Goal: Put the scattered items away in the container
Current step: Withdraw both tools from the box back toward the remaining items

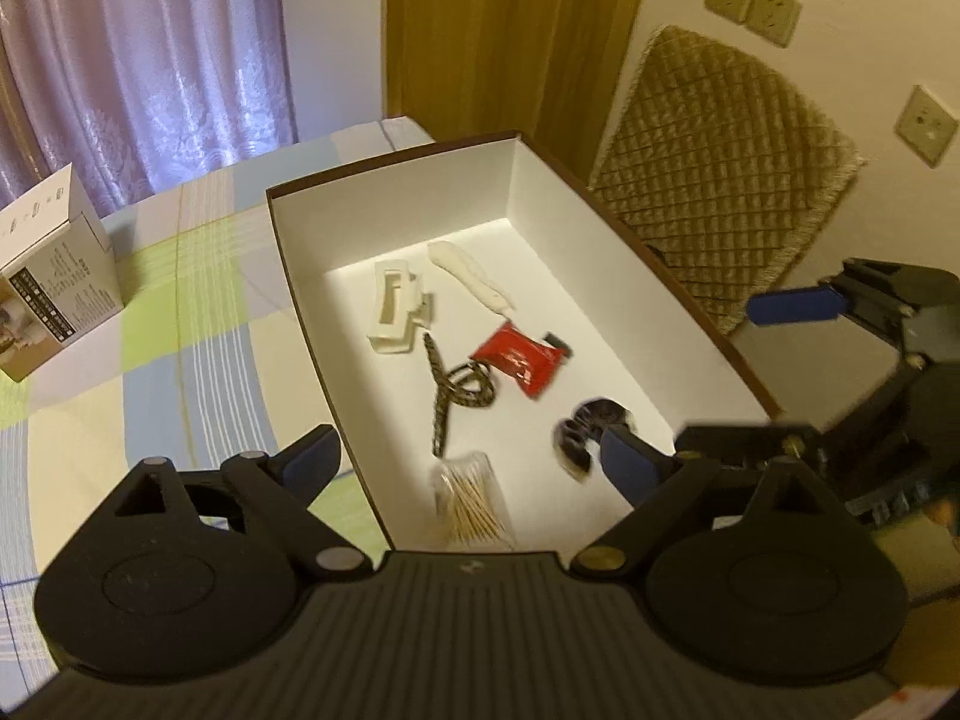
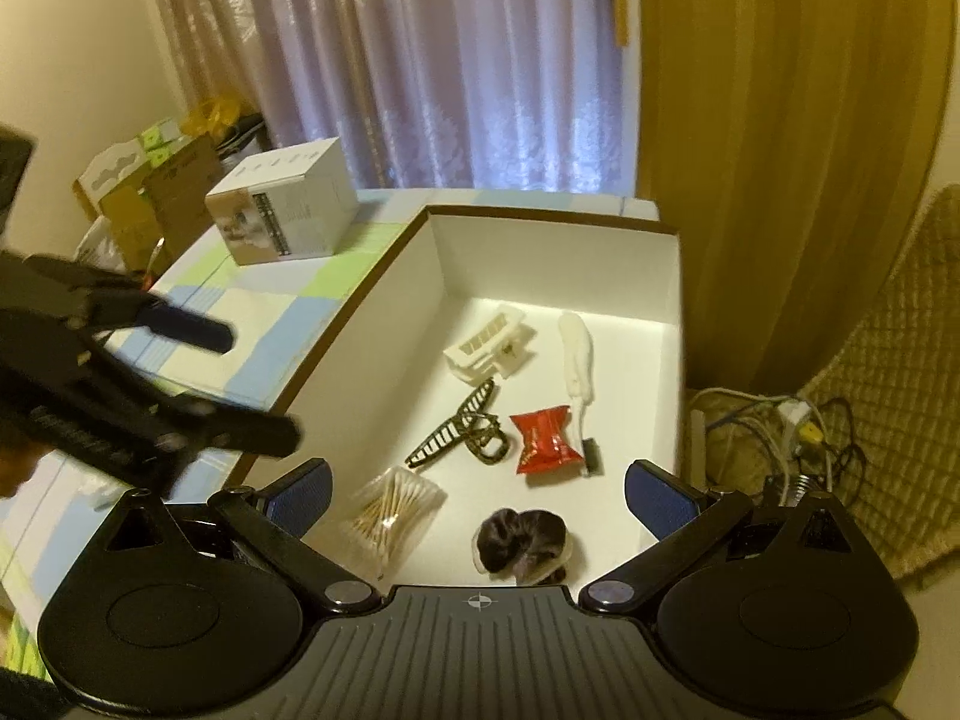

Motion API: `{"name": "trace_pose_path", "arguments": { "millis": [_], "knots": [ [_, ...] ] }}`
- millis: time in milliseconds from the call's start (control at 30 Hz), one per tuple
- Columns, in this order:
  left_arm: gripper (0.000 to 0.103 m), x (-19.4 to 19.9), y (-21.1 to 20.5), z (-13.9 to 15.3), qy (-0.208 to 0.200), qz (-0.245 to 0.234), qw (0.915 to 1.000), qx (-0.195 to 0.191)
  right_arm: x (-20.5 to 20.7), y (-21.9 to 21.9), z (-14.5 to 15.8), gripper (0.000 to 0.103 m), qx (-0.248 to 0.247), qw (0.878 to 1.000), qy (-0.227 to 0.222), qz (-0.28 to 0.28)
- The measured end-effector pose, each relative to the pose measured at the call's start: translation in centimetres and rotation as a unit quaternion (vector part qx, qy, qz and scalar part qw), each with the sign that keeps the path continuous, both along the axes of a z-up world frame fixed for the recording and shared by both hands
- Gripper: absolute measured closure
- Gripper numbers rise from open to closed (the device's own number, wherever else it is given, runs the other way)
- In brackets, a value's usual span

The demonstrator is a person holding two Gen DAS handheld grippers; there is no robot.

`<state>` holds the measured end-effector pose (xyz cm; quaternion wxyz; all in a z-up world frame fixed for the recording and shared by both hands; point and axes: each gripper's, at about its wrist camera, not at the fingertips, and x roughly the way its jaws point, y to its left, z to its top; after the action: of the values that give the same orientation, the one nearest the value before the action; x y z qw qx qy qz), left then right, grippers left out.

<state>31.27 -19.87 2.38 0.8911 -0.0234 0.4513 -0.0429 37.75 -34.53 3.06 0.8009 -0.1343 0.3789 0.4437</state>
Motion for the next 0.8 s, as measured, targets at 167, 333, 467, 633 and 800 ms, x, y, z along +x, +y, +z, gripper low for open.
{"name": "trace_pose_path", "arguments": {
  "millis": [167, 333, 467, 633, 800],
  "knots": [
    [0.012, -3.4, -0.4, 0.5, -0.012, -0.006, 0.9998, 0.016, -1.2, -1.1, 0.7, 0.002, 0.016, 1.000, 0.005, -0.023],
    [0.012, -5.8, -0.3, 0.3, -0.005, 0.005, 0.9997, 0.024, -2.5, -1.8, 0.7, 0.002, 0.017, 0.999, 0.010, -0.036],
    [0.012, -7.4, 0.1, -0.5, 0.006, 0.018, 0.9996, 0.020, -3.5, -2.1, 0.3, 0.002, 0.011, 0.999, 0.014, -0.045],
    [0.012, -9.5, 0.3, -1.5, 0.013, 0.024, 0.9994, 0.022, -5.2, -2.4, -0.6, 0.002, 0.001, 0.998, 0.022, -0.055],
    [0.012, -11.1, 0.5, -2.6, 0.024, 0.035, 0.9990, 0.016, -6.7, -2.0, -1.8, 0.002, -0.004, 0.996, 0.050, -0.067]
  ]
}}
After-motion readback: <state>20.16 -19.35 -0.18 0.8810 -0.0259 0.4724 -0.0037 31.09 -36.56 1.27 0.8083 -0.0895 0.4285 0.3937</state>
